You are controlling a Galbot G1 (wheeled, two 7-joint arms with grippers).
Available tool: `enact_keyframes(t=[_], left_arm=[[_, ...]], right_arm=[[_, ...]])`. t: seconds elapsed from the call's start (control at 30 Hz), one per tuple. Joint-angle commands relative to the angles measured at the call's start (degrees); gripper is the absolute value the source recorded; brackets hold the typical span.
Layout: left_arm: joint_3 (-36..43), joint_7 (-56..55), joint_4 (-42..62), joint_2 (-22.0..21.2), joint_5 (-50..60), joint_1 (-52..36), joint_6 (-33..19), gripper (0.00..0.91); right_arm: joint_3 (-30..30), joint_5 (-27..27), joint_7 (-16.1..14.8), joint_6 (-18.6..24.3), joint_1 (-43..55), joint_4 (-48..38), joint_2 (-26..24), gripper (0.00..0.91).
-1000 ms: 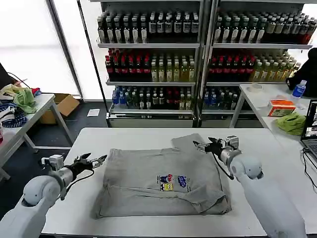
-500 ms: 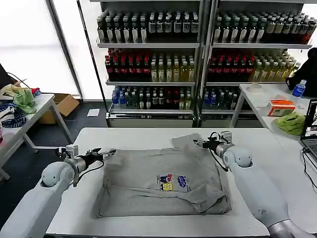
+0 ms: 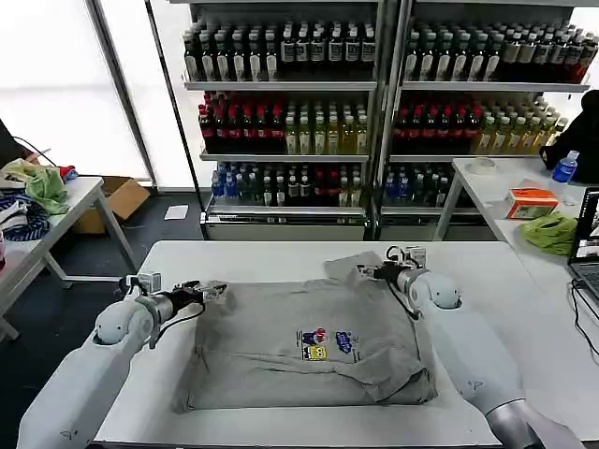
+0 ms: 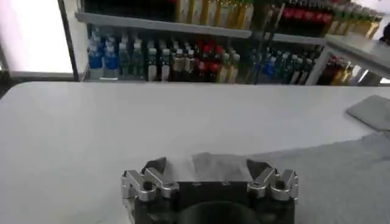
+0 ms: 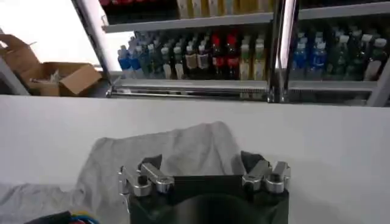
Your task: Fold and organize the clothes.
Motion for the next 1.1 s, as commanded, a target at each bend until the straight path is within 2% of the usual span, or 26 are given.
enact_keyframes(t=[0.03, 0.77, 0.9, 1.1], left_arm=[[1.4, 0.6, 0.9, -0.6, 0.2, 0.6, 0.1, 0.0], [1.7, 0.2, 0.3, -0.8, -1.9, 1.3, -3.4, 0.0], [1.8, -0.5, 0.2, -0.9, -2.9, 1.1, -4.6, 0.0], [1.0, -2.1, -1.4, -1.2, -5.3, 1.5, -6.2, 0.0]], right_arm=[[-1.0, 0.0, -0.2, -0.1, 0.6, -2.3, 1.5, 0.0], [0.3, 4.0, -0.9, -0.1, -0.5, -1.1, 1.8, 0.0], [0.8, 5.9, -1.0, 0.0, -0.8, -0.4, 1.7, 0.0], [2.9, 12.8, -1.1, 0.9, -1.8, 1.5, 1.5, 0.0]])
